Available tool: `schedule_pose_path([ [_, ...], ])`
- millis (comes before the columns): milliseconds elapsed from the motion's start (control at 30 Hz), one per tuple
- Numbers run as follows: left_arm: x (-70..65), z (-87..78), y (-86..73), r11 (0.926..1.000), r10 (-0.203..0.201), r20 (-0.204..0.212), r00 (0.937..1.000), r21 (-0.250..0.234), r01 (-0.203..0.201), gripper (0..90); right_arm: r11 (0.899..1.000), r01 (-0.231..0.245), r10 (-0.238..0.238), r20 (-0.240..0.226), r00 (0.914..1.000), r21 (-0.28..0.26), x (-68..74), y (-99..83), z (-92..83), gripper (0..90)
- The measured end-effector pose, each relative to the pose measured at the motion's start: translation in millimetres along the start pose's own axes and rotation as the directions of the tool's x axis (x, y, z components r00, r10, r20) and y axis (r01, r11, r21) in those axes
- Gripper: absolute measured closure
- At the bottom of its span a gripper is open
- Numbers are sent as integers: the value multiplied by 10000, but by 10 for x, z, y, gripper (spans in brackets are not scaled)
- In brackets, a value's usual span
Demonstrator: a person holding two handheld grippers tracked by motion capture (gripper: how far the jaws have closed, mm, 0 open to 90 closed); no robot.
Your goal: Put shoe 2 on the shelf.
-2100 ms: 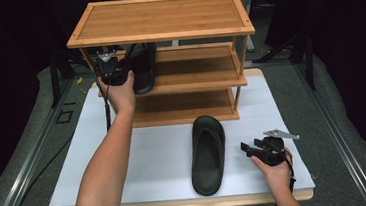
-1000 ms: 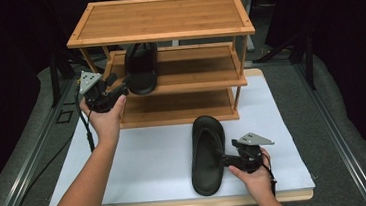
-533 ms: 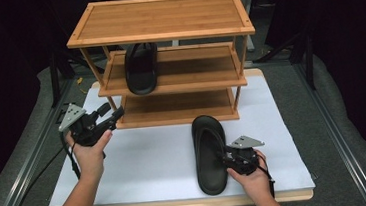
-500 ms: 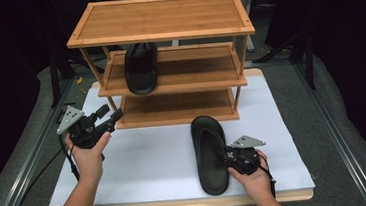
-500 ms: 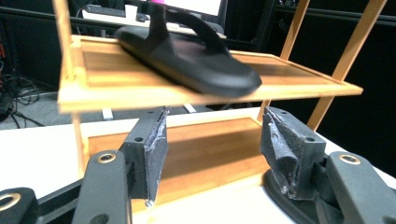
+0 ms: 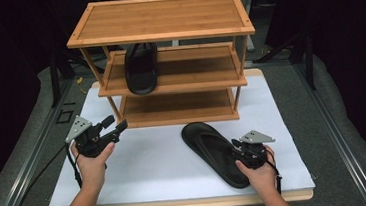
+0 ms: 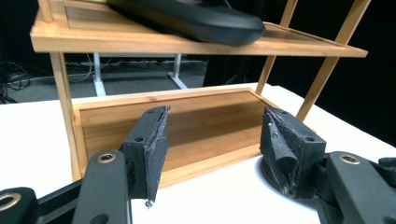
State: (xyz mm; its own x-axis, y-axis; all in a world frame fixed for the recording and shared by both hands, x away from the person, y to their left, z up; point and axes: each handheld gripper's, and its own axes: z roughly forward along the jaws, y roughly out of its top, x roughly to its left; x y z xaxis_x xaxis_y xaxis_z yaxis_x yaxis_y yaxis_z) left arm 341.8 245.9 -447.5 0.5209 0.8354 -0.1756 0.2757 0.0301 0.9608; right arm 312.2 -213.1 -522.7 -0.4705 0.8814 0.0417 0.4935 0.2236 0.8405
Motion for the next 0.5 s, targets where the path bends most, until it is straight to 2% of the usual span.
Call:
schedule_pose_path([
  [100,26,-7,-15,9999,-128,-6,9999,31,128,411,9999,-140,140,86,9999,-86,-32,-24,-89,667],
  [167,47,-14,-11,9998,-183,-29,9998,17,183,411,9995,-318,318,-25,9995,-64,-63,-55,-141,658],
  [333,101,-16,-3,9990,-434,9,9991,-59,434,411,9993,-348,347,-80,9994,-163,-110,-94,-211,662],
  [433,118,-18,0,9987,-510,5,9987,-94,510,411,9998,-162,160,-104,9998,-152,-82,-105,-197,670],
  [467,123,-22,1,9985,-535,-2,9986,-117,535,411,9999,-101,101,-184,9998,-20,-73,-107,-196,675],
  [500,127,-26,3,9985,-531,-1,9986,-127,531,411,9999,-37,38,-32,10000,132,-57,-109,-191,686],
])
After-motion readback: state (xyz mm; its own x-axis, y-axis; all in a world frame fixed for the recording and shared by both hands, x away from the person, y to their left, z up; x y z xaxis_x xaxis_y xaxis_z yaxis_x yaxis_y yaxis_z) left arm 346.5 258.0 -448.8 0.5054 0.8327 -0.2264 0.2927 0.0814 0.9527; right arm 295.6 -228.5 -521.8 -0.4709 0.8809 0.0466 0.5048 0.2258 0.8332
